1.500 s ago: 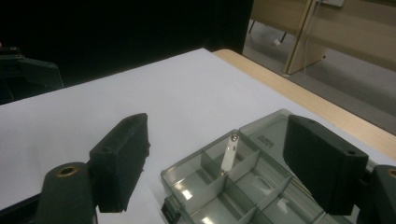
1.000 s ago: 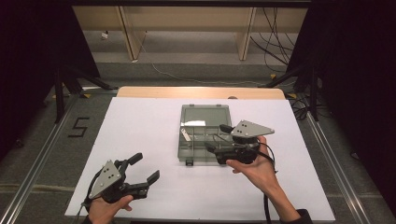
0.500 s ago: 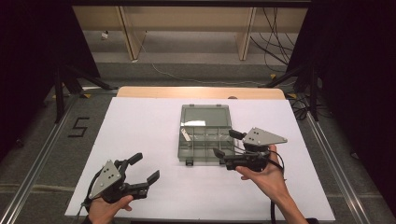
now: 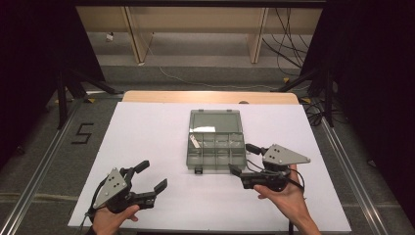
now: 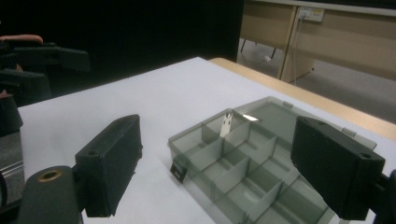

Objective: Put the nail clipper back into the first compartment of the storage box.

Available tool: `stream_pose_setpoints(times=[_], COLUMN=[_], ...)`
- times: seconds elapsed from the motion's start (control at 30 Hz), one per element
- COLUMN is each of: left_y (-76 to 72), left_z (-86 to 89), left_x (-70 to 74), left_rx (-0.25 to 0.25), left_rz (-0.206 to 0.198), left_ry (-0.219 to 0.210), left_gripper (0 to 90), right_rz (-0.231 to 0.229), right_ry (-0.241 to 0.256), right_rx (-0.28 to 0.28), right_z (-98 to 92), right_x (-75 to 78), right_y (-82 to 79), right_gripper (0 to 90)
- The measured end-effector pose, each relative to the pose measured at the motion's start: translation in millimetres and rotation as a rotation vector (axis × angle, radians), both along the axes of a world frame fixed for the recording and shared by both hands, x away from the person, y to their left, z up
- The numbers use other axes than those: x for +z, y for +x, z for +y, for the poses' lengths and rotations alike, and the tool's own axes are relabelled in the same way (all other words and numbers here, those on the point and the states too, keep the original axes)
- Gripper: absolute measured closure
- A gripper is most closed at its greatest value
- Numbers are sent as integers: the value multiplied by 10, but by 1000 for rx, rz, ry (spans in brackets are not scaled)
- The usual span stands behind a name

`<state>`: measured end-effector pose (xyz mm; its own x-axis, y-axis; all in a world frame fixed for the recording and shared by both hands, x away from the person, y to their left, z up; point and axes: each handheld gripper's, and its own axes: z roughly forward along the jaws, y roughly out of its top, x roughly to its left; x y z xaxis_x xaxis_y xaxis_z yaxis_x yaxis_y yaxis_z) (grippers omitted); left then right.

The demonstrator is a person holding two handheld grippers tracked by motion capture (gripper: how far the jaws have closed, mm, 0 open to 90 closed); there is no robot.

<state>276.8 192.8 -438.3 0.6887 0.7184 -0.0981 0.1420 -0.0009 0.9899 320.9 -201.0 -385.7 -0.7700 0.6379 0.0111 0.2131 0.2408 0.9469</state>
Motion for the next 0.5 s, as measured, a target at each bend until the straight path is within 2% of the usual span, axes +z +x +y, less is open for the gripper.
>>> stream_pose_setpoints(times=[0.03,0.07,0.1,0.17,0.27,0.33,0.5], left_y=[9,-1,0,-2,-3,1,0], left_z=[-5,0,-2,-4,-8,-10,-5], left_x=[-7,-1,-1,-2,-3,-7,-7], left_rx=[-7,1,0,-1,-4,-9,-7], left_rz=[-8,3,3,3,6,7,8], left_ry=[-11,2,1,3,3,7,7], left_gripper=[156,155,155,156,155,156,156], right_rz=[-4,-9,-10,-19,-6,0,-4], right_ry=[8,11,0,12,16,36,63], right_rx=[-7,0,-6,-8,-15,-22,-7], right_z=[-5,-19,-39,-54,-73,-87,-113], right_x=[-21,-45,-60,-101,-122,-152,-200], right_y=[-15,-28,-49,-77,-116,-167,-217], right_gripper=[170,170,170,167,167,167,166])
